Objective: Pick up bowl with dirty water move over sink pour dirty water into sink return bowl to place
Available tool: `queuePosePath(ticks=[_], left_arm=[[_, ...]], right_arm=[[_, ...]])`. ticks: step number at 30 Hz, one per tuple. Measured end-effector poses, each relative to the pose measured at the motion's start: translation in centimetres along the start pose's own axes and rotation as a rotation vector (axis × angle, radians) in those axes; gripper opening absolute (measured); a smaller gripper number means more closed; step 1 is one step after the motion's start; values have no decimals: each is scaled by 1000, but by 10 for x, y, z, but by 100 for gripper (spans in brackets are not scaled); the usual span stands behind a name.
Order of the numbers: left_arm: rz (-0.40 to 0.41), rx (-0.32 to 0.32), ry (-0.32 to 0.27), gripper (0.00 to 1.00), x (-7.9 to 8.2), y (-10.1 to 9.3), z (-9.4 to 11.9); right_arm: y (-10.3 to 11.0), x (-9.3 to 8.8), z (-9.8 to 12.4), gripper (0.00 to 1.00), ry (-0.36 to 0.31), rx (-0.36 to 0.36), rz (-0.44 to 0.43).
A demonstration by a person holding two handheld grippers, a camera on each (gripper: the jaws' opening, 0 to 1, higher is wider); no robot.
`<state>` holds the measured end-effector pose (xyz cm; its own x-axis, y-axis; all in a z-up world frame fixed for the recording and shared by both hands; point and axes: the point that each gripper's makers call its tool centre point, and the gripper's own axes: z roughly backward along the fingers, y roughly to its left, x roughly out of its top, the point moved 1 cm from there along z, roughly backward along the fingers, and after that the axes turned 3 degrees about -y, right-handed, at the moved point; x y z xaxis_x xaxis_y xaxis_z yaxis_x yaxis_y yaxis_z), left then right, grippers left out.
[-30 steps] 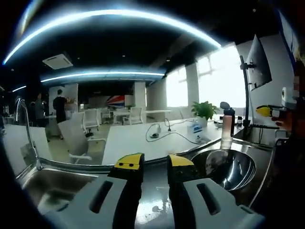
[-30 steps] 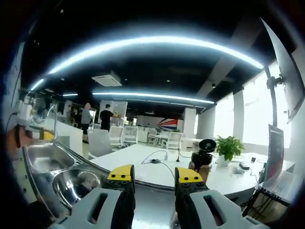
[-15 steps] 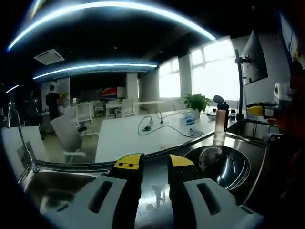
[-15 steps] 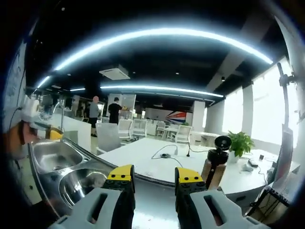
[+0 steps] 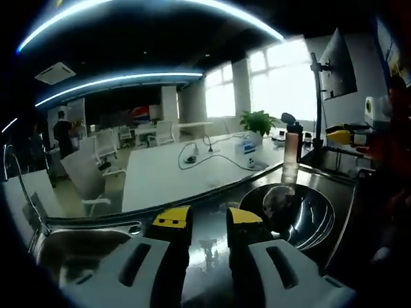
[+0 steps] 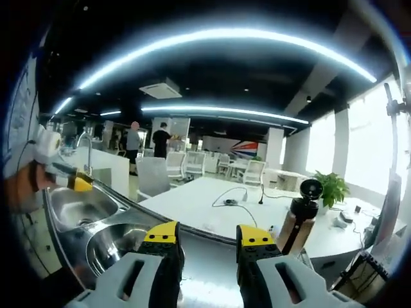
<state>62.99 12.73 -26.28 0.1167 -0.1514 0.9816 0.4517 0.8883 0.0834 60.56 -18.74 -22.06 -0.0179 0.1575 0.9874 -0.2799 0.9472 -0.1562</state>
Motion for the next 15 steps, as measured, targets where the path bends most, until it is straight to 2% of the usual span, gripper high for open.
queuePosePath(ticks=[4,8,15], left_arm=[[0,-30,23,23,-3,-9,-6],[-9,-71,74,24,-11,-20,-15],[-21,-89,104,24,-12,-25,-23]], right_arm=[[2,-1,-1,29,20,8,-1],[2,-7,-6,29,59,17,-6],[3,-11,-13,29,113,31,-5]])
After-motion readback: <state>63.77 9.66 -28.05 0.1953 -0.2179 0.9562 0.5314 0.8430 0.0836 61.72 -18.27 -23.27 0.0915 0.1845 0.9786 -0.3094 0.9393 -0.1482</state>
